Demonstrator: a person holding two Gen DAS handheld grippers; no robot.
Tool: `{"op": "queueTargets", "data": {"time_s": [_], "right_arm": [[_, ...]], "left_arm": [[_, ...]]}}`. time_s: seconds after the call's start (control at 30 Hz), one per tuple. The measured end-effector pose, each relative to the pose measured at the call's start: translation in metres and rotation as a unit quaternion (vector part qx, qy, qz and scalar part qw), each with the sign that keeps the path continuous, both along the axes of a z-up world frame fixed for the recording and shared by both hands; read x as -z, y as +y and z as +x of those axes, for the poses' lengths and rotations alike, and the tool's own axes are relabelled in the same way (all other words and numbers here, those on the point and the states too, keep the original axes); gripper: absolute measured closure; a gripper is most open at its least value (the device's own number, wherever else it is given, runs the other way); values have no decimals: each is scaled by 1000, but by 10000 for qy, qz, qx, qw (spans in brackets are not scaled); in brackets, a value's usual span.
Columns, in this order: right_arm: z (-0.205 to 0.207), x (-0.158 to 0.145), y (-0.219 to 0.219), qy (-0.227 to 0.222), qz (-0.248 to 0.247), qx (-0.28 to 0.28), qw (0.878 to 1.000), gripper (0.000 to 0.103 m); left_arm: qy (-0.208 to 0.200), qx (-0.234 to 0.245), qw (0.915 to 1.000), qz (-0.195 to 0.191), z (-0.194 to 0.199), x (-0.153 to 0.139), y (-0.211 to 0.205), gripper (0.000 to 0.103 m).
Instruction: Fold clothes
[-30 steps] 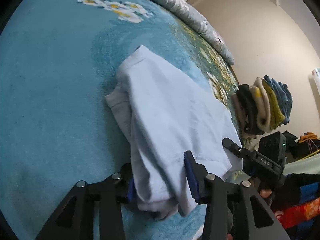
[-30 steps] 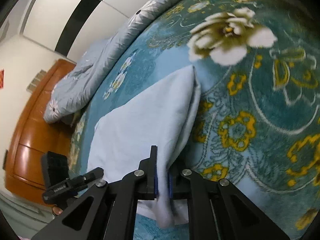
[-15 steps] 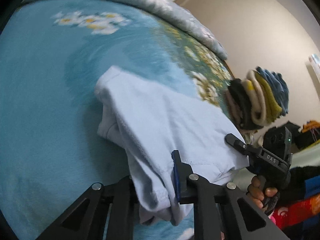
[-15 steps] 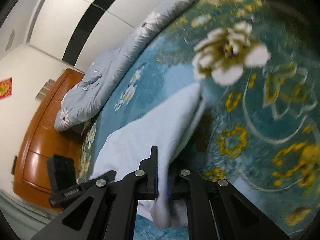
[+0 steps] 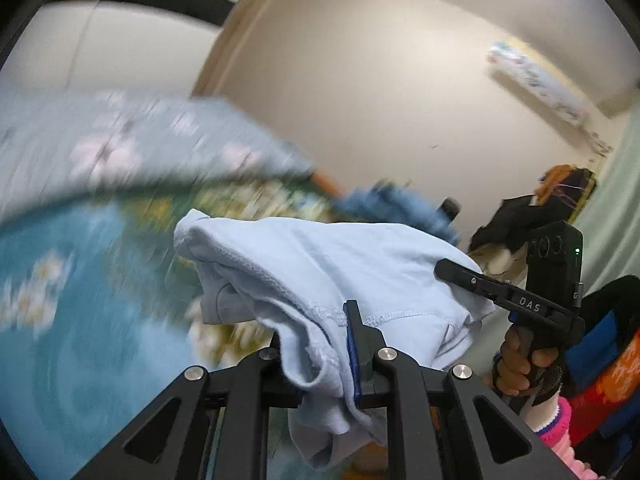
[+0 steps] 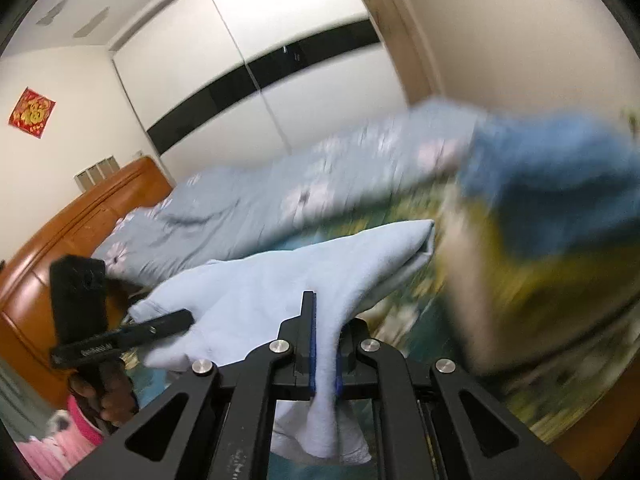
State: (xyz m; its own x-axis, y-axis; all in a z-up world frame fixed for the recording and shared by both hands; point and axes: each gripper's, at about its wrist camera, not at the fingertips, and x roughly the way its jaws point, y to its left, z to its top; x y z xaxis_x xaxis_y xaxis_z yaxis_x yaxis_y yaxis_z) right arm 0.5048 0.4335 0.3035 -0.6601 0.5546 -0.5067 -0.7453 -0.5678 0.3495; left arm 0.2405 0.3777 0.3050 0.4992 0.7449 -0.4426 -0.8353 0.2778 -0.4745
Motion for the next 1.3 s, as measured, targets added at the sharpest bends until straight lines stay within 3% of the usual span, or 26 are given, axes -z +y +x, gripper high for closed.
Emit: {"op": "queueTargets", "data": {"time_s": [0.1,0.23,0.33,0.47,0.57,0.63,0.73,0.8,0.9,0.97,1.07,1.2,1.23,1.3], "right_arm": [[25,-47,19,-314,465,187,9982,96],[57,-85,56,-769,713,456,9934,96],[85,-103,89,-1028,750,794,9887,96],[120,-112,120,-954,815,1173,9851,96],[150,-102,142,-722,797,1348,9850,96],[168,-80,159,-453,594,1475,9862,96],[182,-27,184,-475,-16,1674,9847,96],[191,-2,193,-341,-256,1731,9840,95],[203,18,195,94,-352,1700,9848,94],[207,16,194,242,-384,1697,9845,94],[208,10,190,137,-341,1712,9846,91],[215,4,178,128,-293,1837,9825,72],[220,3,174,112,-293,1976,9798,61],[231,2,164,126,-293,2244,9740,52]], "left_arm": [[151,176,9989,400,28,-43,32,86],[283,391,9963,711,76,-82,83,86],[373,477,9944,868,112,-93,118,86],[248,589,9935,947,151,-82,158,86],[126,647,9936,916,174,-64,182,86],[79,679,9955,656,184,-39,197,86],[174,776,9967,176,198,2,212,85],[287,777,9964,157,203,20,214,82],[333,771,9961,260,204,21,213,82],[359,782,9960,225,205,18,213,82],[437,788,9957,194,204,16,209,79],[507,673,9963,148,194,18,198,43],[487,603,9969,140,189,18,195,41],[400,466,9981,94,174,19,190,39]]}}
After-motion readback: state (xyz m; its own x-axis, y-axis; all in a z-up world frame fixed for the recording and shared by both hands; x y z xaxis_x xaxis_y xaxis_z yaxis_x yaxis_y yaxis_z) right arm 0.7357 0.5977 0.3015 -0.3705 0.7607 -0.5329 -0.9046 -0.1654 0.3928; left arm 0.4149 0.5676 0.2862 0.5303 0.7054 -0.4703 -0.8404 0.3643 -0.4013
